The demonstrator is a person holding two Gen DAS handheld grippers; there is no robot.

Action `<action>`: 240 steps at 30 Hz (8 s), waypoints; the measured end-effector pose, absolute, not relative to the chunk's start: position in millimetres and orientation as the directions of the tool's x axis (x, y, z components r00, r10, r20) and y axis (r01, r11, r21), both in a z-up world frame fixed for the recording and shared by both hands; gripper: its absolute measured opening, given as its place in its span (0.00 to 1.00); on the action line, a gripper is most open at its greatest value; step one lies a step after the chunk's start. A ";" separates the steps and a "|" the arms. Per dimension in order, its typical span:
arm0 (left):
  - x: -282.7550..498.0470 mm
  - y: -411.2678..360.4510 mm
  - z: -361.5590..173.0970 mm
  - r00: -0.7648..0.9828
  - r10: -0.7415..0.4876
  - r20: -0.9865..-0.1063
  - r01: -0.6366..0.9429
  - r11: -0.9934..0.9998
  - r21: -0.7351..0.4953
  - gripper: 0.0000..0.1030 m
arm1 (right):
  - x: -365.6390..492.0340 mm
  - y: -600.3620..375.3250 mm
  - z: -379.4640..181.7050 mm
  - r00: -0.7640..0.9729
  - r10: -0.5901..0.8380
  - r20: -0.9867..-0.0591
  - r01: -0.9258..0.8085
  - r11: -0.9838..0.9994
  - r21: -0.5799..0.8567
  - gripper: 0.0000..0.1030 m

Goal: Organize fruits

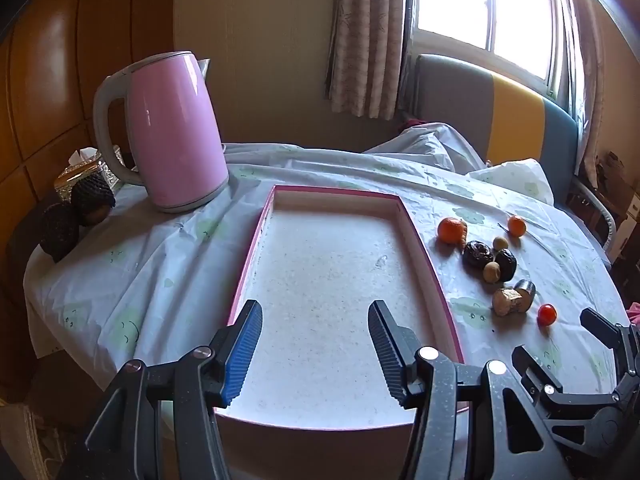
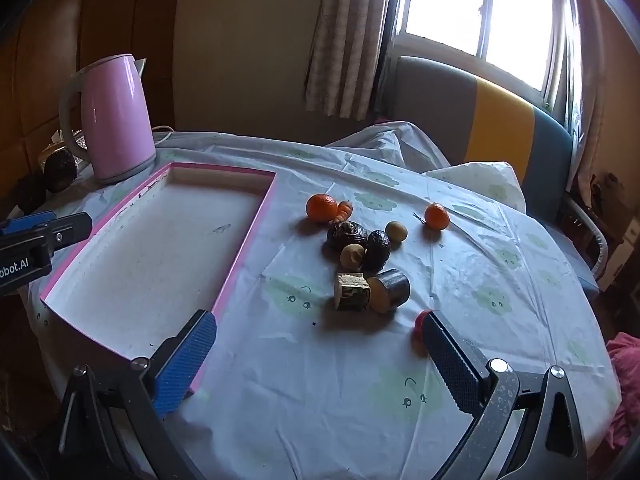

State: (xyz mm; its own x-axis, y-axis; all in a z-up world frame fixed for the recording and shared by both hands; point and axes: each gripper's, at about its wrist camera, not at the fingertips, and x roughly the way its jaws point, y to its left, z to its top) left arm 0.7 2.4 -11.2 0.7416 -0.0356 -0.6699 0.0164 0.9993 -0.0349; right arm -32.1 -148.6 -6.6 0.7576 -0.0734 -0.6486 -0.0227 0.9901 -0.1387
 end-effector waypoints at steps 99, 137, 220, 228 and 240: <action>56.8 -124.6 -34.4 0.458 -0.358 -0.814 0.466 0.876 -0.123 0.42 | 12.5 -274.2 -53.5 0.666 -0.003 -0.746 0.096 0.992 0.081 0.33; 70.7 -119.2 -36.5 0.485 -0.391 -0.782 0.410 0.892 -0.191 0.33 | 9.7 -276.9 -66.2 0.688 0.009 -0.725 0.083 0.992 0.092 0.28; 38.4 -16.1 -24.2 0.646 -0.144 -0.750 0.171 0.984 -0.042 0.38 | 14.5 -157.0 -14.9 0.735 0.075 -0.673 -0.103 0.995 -0.002 0.50; 42.9 -47.0 -22.7 0.627 -0.199 -0.753 0.256 0.966 -0.043 0.38 | 10.9 -216.6 -25.1 0.719 -0.013 -0.695 0.045 0.999 0.027 0.50; 53.9 -82.5 -33.5 0.568 -0.263 -0.779 0.335 0.939 -0.073 0.38 | 25.4 -247.5 -39.1 0.699 0.045 -0.714 0.005 0.998 0.068 0.60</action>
State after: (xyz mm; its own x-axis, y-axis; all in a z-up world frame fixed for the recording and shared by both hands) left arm 53.9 -82.5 -33.5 0.5684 -0.2634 -0.7794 0.3354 0.9393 -0.0728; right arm 25.4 -247.5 -39.1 0.6989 0.0453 -0.7138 0.0045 0.9977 0.0678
